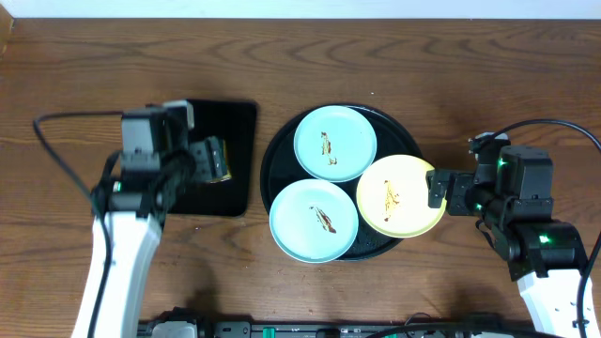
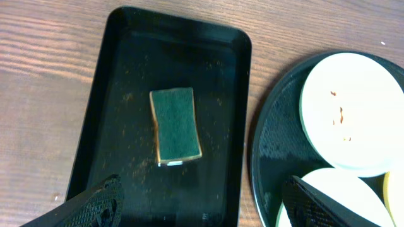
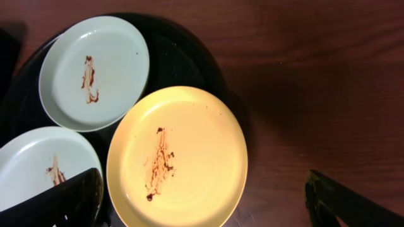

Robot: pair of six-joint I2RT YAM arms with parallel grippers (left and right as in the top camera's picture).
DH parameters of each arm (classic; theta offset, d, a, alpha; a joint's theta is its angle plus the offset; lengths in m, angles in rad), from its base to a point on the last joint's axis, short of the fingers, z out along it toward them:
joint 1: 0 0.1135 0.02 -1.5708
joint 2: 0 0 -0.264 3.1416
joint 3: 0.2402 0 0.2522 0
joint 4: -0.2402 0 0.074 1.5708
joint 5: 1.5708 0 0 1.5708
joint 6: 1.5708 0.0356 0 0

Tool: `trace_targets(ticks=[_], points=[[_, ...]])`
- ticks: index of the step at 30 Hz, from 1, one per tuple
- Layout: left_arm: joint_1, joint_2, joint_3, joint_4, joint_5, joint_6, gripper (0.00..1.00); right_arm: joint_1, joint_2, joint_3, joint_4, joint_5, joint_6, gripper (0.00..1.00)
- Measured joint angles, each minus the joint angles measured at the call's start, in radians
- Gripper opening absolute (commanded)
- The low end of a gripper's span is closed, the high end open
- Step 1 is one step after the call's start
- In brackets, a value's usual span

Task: Clean dirty plates on tray and stack at the side
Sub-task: 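Reach left gripper to the sponge, right gripper to yellow plate rim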

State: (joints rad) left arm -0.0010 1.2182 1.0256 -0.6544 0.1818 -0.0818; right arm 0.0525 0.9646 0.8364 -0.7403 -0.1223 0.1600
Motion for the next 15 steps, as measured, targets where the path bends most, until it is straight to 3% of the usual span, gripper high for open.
trace_targets(ticks=[8, 15], points=[[0.0, 0.269, 0.017, 0.08, -0.001, -0.002, 0.7, 0.0, 0.003, 0.0, -0.001, 0.003, 0.0, 0.99], [0.0, 0.417, 0.017, 0.134, -0.054, 0.0, 0.69, 0.0, 0.003, 0.0, -0.003, 0.003, 0.0, 0.99]])
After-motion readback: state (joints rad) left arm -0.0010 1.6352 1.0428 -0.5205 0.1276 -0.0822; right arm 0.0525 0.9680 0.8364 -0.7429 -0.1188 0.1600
